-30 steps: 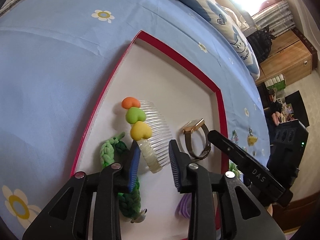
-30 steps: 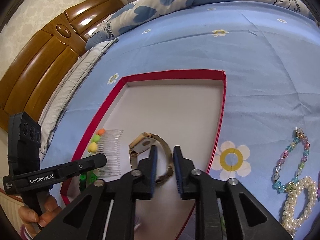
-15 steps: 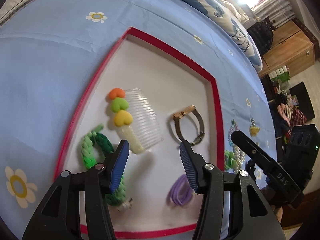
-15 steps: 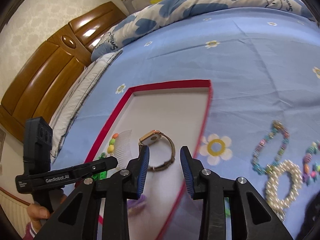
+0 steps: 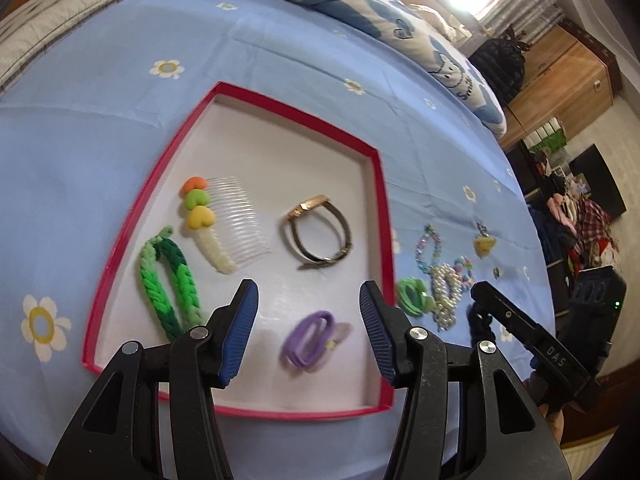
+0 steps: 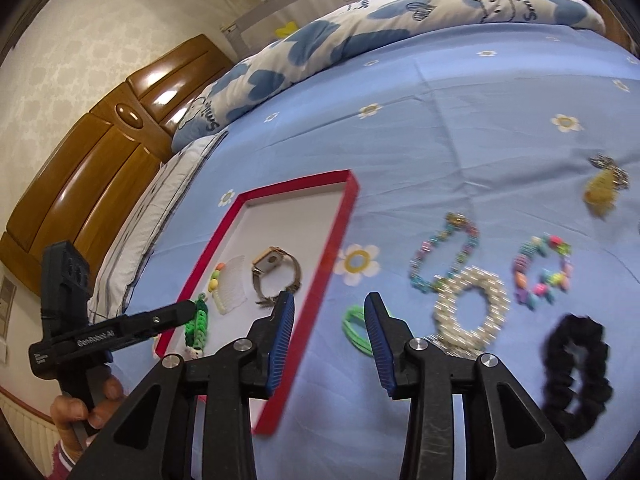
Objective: Organize jewelry
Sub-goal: 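Move both open grippers back over the remaining jewelry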
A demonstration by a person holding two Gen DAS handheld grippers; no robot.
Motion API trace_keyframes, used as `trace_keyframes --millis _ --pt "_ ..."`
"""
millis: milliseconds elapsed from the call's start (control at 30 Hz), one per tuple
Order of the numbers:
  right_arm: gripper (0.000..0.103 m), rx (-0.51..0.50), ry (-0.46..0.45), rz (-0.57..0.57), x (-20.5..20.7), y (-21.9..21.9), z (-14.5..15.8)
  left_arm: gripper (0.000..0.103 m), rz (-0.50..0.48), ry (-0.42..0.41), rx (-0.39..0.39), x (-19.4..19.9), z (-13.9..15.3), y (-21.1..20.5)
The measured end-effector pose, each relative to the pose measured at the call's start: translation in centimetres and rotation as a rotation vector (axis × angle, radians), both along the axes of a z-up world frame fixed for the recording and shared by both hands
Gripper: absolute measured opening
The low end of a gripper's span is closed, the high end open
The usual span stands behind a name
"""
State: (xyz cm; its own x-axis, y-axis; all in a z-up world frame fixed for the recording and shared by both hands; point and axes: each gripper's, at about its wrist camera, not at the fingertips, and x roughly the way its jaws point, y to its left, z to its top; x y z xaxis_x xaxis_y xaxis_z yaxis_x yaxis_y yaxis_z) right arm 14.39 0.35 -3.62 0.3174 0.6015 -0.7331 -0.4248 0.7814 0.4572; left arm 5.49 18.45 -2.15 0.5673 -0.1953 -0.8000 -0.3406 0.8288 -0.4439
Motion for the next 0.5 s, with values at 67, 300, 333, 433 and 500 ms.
trace_keyframes --millis 67,300,333,433,500 --pt "0.04 -0.004 -0.002 -0.018 -0.3 -1.1 0.1 0.052 -0.013 -0.006 0.003 0.1 0.4 -0.9" --pt "0.044 -0.021 -0.006 -0.086 -1.3 -5.3 0.1 0.052 -0.082 -0.01 0.014 0.6 0.8 -4.3" --pt "0.044 -0.025 -0.007 -0.097 -1.4 -5.9 0.1 0.052 -0.094 -0.011 0.017 0.6 0.9 -4.8" --pt "0.044 -0.035 -0.01 -0.133 -1.7 -7.8 0.0 0.052 -0.128 -0.01 0.022 1.0 0.9 -6.2" --pt "0.044 -0.04 -0.009 -0.158 -1.9 -9.1 0.0 0.052 -0.152 -0.008 0.025 1.4 0.9 -7.3"
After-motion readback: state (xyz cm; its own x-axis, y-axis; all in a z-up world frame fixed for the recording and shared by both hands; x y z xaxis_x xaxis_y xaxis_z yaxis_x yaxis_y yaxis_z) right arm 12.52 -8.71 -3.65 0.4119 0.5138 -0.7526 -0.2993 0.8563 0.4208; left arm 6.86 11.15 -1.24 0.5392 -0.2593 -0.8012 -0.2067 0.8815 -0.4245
